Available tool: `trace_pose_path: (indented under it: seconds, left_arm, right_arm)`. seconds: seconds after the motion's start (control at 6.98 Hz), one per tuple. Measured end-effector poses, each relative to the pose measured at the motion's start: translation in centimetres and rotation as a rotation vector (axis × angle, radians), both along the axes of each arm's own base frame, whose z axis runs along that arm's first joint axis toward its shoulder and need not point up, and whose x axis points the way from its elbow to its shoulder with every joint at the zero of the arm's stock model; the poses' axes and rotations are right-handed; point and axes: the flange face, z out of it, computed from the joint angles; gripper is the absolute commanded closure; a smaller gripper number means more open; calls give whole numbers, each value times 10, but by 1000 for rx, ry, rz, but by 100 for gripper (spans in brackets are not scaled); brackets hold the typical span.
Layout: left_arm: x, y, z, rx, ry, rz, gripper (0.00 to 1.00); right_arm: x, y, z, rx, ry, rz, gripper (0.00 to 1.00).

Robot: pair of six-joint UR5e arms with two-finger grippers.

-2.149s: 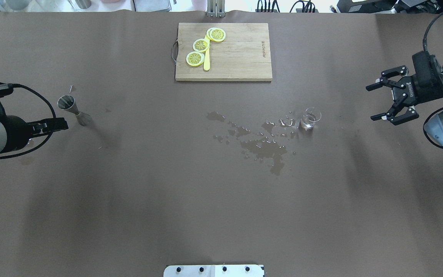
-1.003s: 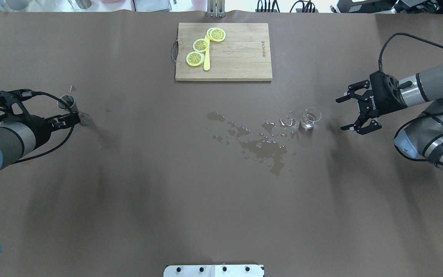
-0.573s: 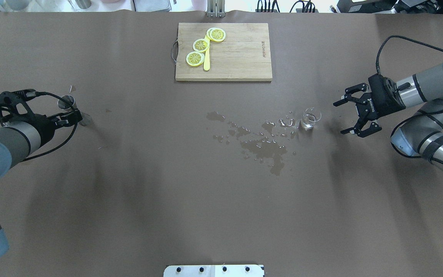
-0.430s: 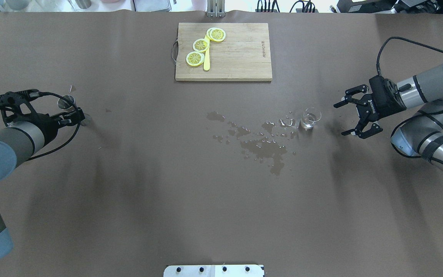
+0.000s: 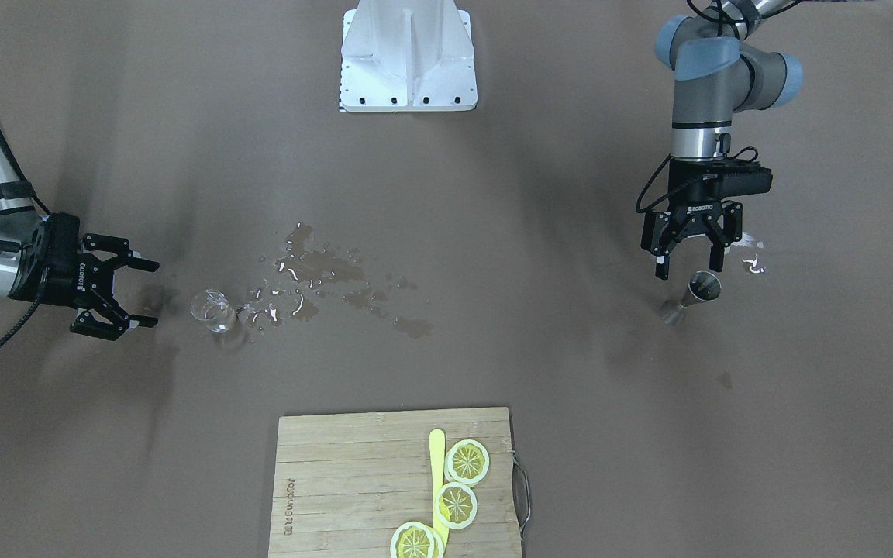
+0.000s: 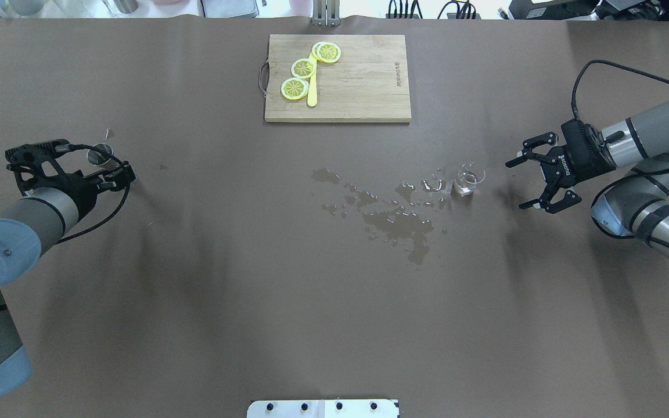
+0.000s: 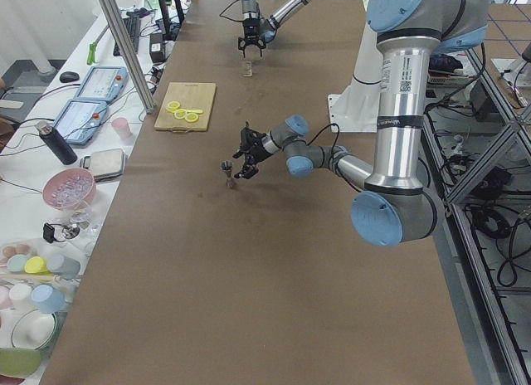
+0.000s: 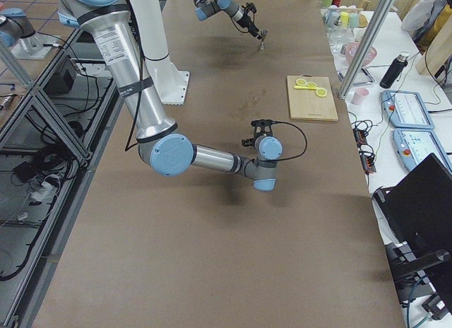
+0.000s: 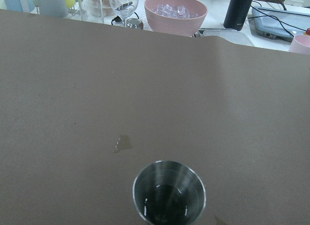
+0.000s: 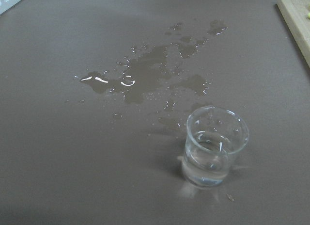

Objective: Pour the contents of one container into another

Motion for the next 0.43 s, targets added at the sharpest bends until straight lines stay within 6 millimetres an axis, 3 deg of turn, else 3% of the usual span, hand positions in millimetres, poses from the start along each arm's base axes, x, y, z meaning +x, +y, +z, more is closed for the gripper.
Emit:
trace_pose_path:
  seconds: [0.43]
  left_arm:
    - [23, 18, 14, 65, -71, -52, 2]
  right_arm:
    - [-9, -9, 3, 21, -17, -24, 2]
